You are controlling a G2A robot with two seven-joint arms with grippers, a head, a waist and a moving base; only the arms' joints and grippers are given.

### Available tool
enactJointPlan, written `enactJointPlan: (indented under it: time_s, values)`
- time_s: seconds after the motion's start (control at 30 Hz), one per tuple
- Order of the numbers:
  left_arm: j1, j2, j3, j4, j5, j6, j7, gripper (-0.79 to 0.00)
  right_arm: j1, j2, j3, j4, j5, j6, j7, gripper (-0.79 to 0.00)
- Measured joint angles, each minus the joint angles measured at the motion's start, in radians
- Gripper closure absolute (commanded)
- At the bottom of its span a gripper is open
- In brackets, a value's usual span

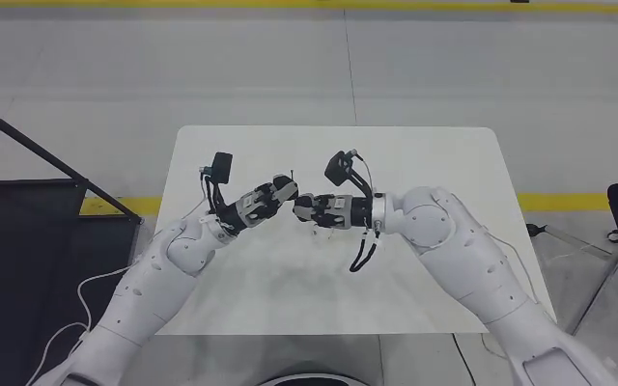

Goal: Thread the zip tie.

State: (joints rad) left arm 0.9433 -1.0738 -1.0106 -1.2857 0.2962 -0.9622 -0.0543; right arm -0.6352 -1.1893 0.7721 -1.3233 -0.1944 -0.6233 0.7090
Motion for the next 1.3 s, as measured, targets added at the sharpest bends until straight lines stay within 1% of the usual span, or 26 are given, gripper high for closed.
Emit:
enactJointPlan:
  time_s: [0.1,0.13,0.17,0.3,0.4,0.5,0.63,0.93,1.17,1.3]
  values:
    - [0.001,-0.003,-0.005,0.0,-0.004,0.001,-0.006,0.0,0.001,-0.002,0.002,0.003,0.0,-0.003,0.004,0.0]
    - [0.002,-0.003,-0.006,0.0,-0.005,0.0,-0.008,-0.04,0.001,-0.002,0.002,0.003,-0.001,-0.003,0.005,0.0]
    - [0.002,-0.004,-0.008,0.0,-0.007,-0.001,-0.011,-0.058,0.001,-0.003,0.003,0.004,-0.002,-0.002,0.007,0.0]
    - [0.003,-0.007,-0.013,0.002,-0.016,-0.006,-0.021,-0.095,0.0,-0.005,0.006,0.004,-0.001,0.0,0.014,0.0]
    - [0.003,-0.01,-0.018,0.003,-0.023,-0.01,-0.028,-0.058,0.0,-0.006,0.008,0.004,-0.001,0.0,0.019,0.0]
    - [0.004,-0.012,-0.022,0.005,-0.024,-0.013,-0.034,-0.043,0.0,-0.008,0.01,0.004,0.0,0.001,0.025,0.0]
    - [0.005,-0.015,-0.028,0.006,-0.028,-0.016,-0.04,-0.052,-0.001,-0.01,0.012,0.005,0.001,0.001,0.031,0.0]
    - [0.006,-0.021,-0.039,0.011,-0.046,-0.027,-0.061,-0.046,-0.002,-0.014,0.015,0.005,-0.003,0.002,0.044,0.0]
    - [0.008,-0.025,-0.048,0.012,-0.051,-0.029,-0.072,-0.031,0.001,-0.018,0.014,0.009,-0.003,0.004,0.055,0.0]
    - [0.01,-0.028,-0.053,0.012,-0.051,-0.031,-0.076,-0.006,0.001,-0.02,0.015,0.01,-0.003,0.004,0.059,0.0]
